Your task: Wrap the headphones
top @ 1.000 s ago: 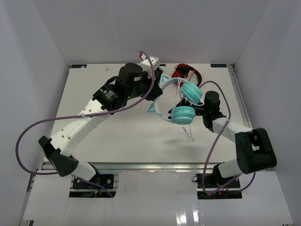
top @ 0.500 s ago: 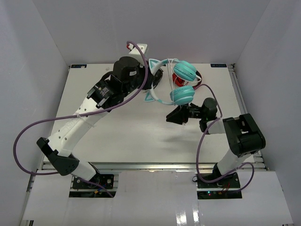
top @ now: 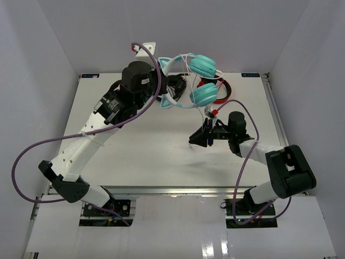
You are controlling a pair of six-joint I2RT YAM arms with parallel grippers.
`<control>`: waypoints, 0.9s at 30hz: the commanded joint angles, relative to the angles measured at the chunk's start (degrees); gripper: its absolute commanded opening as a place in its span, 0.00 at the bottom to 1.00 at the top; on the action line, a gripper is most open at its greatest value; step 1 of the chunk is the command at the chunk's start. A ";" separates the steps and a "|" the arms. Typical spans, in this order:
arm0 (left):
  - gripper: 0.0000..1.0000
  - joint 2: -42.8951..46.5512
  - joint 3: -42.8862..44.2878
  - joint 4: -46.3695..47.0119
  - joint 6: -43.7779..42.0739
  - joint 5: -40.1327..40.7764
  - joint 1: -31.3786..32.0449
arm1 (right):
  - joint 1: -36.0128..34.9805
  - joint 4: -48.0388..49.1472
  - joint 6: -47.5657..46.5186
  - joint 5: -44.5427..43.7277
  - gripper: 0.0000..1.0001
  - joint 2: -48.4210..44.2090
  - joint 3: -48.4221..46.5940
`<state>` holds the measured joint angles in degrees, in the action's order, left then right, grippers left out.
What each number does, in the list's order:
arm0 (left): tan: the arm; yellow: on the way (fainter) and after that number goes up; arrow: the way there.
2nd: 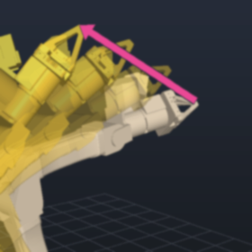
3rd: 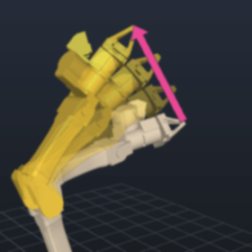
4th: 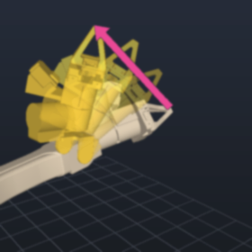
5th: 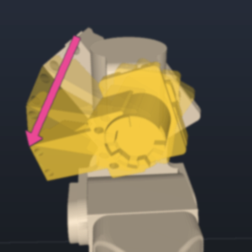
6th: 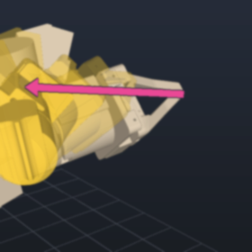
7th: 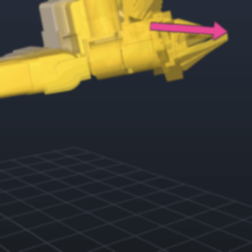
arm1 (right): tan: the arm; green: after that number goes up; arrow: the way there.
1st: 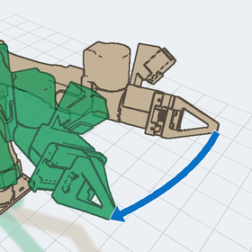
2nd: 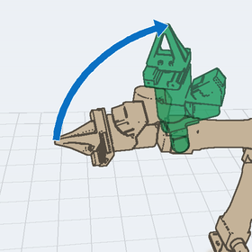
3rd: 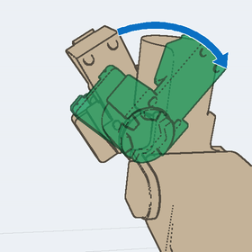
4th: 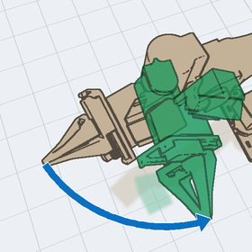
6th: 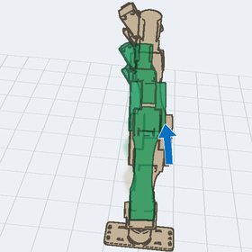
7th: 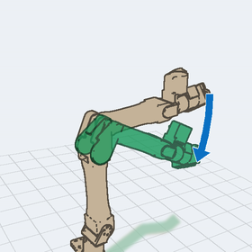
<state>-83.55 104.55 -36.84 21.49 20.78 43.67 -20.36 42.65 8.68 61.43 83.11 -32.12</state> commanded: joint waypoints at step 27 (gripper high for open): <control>0.00 7.93 -1.67 5.29 2.30 -0.39 -1.09 | 0.69 -24.54 -27.63 -1.08 0.63 -1.67 -6.03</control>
<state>-78.93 103.15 -36.32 21.76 21.43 42.91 -20.28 19.91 -14.72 60.50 82.63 -35.87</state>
